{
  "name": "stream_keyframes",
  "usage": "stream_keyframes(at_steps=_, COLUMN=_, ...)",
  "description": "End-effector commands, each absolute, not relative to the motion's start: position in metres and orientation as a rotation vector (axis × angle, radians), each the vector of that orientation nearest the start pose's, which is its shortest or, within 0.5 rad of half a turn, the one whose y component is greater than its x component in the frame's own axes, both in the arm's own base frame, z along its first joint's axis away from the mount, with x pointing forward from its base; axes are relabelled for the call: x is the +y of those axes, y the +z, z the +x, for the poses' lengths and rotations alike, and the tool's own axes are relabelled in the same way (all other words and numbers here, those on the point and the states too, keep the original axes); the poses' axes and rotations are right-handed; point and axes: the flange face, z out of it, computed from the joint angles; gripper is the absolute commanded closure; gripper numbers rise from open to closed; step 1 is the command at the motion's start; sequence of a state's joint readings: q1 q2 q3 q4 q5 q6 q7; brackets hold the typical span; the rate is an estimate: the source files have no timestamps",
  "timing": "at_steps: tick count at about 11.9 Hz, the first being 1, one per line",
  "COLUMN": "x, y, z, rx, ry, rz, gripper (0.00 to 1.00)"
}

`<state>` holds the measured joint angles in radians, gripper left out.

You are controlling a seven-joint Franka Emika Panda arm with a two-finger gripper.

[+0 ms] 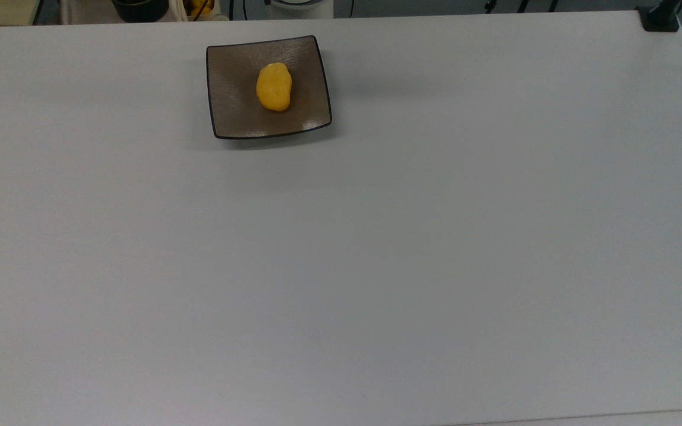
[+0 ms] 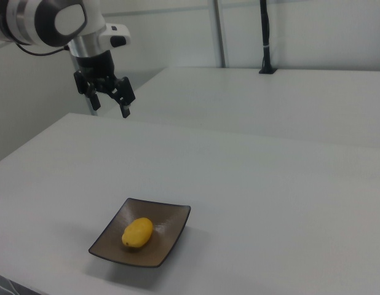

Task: Put potatoes on a ceramic plate

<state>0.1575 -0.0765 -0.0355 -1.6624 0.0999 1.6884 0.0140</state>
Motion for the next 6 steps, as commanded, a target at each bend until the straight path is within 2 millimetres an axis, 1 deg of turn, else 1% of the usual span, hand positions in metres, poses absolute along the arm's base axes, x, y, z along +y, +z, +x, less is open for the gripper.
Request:
stream_keyframes(at_steps=1, x=0.0586, y=0.6272, z=0.5454, rx=-0.146, ry=-0.197, rz=-3.034, gripper=0.00)
stream_keyframes(at_steps=3, x=0.0637, y=0.6272, z=0.5448, rx=-0.157, ry=-0.196, rz=-3.033, gripper=0.00)
stream_keyframes(at_steps=6, x=0.0637, y=0.6270, z=0.5447, rx=-0.160, ry=-0.194, rz=-3.033, gripper=0.00)
